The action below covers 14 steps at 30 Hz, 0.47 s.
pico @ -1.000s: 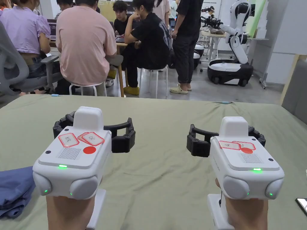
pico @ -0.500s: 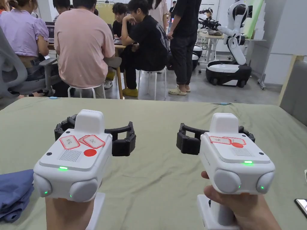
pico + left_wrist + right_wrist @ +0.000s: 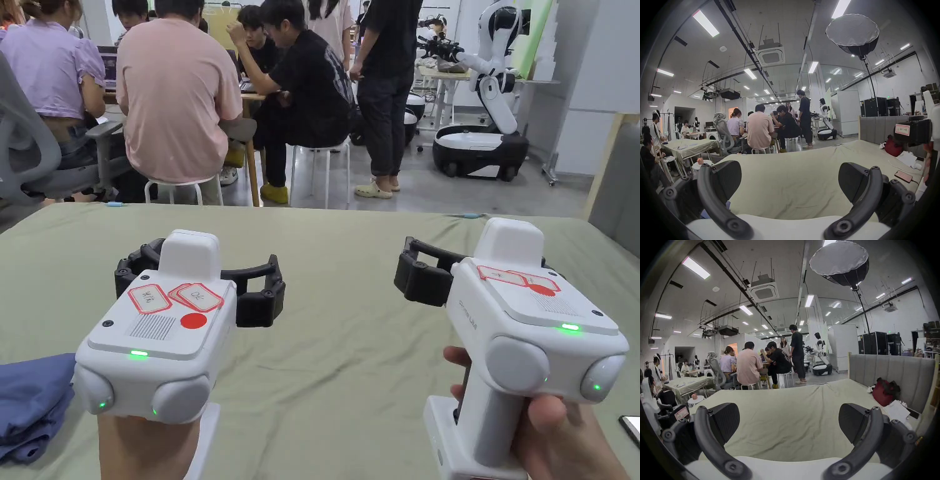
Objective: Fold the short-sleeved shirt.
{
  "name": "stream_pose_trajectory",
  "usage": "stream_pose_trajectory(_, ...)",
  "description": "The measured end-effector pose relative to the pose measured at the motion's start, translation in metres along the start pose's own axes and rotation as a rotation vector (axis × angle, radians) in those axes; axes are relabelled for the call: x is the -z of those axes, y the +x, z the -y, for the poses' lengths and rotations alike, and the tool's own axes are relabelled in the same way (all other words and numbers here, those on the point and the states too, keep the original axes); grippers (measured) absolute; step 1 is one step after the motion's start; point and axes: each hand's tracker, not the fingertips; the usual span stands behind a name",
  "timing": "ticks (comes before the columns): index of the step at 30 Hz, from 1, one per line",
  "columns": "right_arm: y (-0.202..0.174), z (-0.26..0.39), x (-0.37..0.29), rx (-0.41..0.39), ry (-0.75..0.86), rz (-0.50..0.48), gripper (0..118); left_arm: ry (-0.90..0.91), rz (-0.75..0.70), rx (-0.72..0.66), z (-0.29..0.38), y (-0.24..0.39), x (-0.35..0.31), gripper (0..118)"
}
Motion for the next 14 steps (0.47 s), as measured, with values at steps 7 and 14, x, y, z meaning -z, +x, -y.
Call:
stream_pose_trajectory(7, -0.0004, 0.0042, -0.0019, -0.058, -0.003, -0.011, 118, 0.005, -0.004, -0.001, -0.0009, 0.0022, 0.0001, 118)
stream_pose_trajectory(14, -0.0021, 0.0048, -0.0025, -0.031, -0.002, -0.023, 118, 0.002, -0.007, 0.001, 0.0006, 0.0025, -0.0002, 118)
